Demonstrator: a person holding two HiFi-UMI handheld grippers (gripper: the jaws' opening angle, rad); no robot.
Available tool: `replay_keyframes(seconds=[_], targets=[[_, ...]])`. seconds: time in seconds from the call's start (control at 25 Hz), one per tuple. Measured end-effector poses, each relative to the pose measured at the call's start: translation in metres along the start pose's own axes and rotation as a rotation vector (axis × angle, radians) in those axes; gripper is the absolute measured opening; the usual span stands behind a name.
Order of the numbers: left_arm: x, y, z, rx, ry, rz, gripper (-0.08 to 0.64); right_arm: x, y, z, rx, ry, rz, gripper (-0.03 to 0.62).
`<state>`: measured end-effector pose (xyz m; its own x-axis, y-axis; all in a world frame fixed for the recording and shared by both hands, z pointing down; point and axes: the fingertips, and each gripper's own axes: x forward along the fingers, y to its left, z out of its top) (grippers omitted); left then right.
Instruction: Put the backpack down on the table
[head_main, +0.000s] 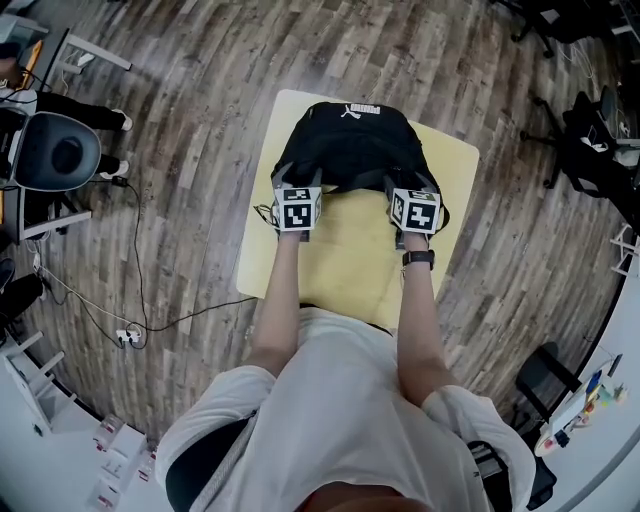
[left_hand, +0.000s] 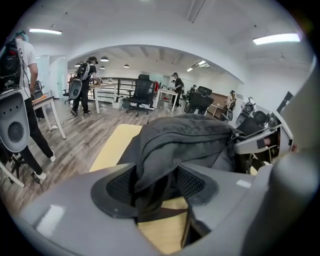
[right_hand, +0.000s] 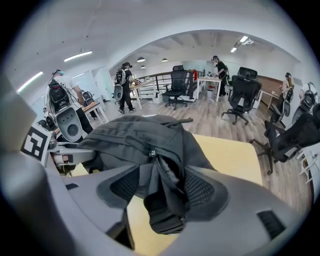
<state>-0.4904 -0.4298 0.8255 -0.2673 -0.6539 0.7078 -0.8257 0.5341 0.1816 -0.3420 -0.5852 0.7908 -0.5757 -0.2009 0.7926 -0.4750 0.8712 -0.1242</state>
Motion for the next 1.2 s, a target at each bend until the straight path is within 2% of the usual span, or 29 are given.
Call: replay_keyframes(seconds=[0.24,0.56,0.84,1.0,1.2], targets=[[-0.033,-0.001,0.015,-0.046,-0.052,-0.008,0.288,-0.03,0.002,0.006,-0.027,-0.052,-0.023,0.293],[-0.094,-0.024,0.036,-0.072,-0.173,-0.019,0.295,-0.091,0.022,0.012,-0.065,-0.177,0.043,0.295],[-0.149,-0.076,0.064,-0.01,-0.285,-0.074,0.295,-0.148,0.053,0.011,-0.143,-0.276,0.084,0.292],[-0.183,-0.099,0.074,0.02,-0.327,-0.09,0.293,-0.188,0.057,0.02,-0.157,-0.365,0.056,0.218],[-0.231,-0.117,0.073,0.067,-0.398,-0.103,0.288,-0.248,0.07,0.026,-0.156,-0.488,0.033,0.171]])
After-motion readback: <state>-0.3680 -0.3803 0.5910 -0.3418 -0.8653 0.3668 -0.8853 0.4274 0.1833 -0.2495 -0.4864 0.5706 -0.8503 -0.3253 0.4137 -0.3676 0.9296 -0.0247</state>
